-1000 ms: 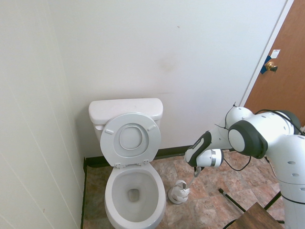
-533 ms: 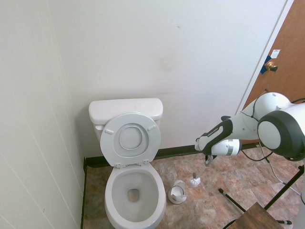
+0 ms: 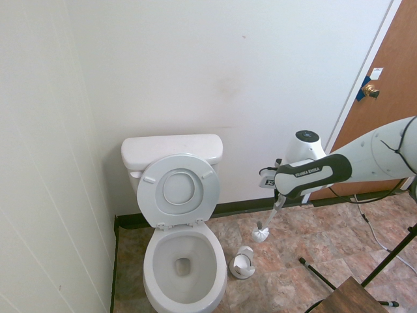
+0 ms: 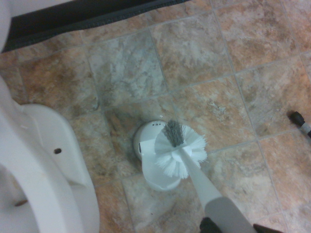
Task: Clean the toilet
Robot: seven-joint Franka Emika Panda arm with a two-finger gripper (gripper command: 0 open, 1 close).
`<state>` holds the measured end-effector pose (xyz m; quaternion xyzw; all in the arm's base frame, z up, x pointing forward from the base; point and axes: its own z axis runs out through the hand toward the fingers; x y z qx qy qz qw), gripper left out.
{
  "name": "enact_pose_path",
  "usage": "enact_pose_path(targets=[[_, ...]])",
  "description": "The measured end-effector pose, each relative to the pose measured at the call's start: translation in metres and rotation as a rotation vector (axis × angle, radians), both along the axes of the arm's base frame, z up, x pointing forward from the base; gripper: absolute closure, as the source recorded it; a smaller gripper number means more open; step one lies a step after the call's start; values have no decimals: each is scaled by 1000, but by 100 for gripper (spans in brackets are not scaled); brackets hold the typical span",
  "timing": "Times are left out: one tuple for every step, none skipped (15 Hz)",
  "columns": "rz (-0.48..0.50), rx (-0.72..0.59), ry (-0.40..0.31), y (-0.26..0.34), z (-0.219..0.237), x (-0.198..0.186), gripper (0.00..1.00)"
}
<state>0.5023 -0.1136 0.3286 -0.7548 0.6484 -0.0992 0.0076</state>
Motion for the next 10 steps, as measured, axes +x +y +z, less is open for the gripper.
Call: enact_pose_path(targets=[[10, -5, -8, 18, 12, -4, 100], [22, -10, -17, 36, 23, -9, 100], [33, -15, -23, 58, 33, -15, 100], [46, -18, -27, 79, 41, -20, 100], [59, -21, -29, 99, 49, -24, 100], [76, -26, -33, 119, 55, -28, 100], [95, -30, -37, 138, 59, -30, 100], [114, -34, -36, 157, 56, -33, 100], [116, -36, -37, 158, 57, -33, 100], [120, -39, -40, 161, 61, -35, 100]])
